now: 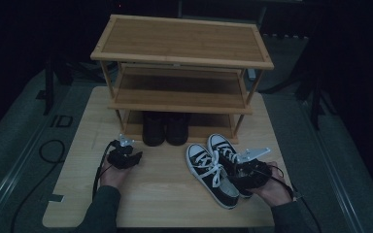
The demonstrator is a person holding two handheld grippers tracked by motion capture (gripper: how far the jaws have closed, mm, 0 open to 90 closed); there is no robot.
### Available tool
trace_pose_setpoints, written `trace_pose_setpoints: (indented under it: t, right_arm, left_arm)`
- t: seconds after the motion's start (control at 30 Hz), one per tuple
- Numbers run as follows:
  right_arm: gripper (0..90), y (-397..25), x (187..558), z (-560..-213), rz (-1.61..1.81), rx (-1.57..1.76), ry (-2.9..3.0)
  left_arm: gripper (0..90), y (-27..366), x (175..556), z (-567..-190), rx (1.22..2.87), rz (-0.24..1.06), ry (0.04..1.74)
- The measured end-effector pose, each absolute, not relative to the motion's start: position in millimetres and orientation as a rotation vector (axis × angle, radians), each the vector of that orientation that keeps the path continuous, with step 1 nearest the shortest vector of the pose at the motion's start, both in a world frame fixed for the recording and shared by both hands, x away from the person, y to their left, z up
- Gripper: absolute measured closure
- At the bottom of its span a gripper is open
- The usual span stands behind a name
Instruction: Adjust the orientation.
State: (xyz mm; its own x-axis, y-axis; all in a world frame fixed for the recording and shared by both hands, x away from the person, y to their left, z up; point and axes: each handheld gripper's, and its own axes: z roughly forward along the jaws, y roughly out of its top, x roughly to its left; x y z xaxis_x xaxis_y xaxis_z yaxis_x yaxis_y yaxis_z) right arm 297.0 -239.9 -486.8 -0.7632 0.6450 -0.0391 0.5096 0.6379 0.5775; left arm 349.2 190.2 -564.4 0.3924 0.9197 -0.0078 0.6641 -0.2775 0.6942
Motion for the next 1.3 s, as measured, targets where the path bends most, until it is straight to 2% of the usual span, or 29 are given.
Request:
trace_pose_setpoints:
  t: [0.23,0.47,0.8,1.13,1.3]
  right_arm:
    - [34.1,-231.2,299.1,-491.5,0.786,0.965,2.626]
    - [33.0,-221.1,302.4,-495.6,0.739,0.991,2.617]
    - [41.9,-207.8,316.2,-504.6,0.647,1.058,2.612]
    - [62.1,-199.4,321.3,-511.8,0.582,1.093,2.583]
    - [60.8,-198.3,320.5,-513.1,0.577,1.109,2.567]
  left_arm:
    - [55.6,190.2,349.2,-564.5,2.037,0.536,1.35]
    - [55.5,190.3,349.1,-564.6,2.035,0.537,1.348]
    - [55.5,190.4,349.0,-564.8,2.033,0.536,1.347]
    - [55.4,190.3,348.9,-565.0,2.031,0.537,1.348]
    - [55.5,190.2,348.8,-564.9,2.031,0.538,1.35]
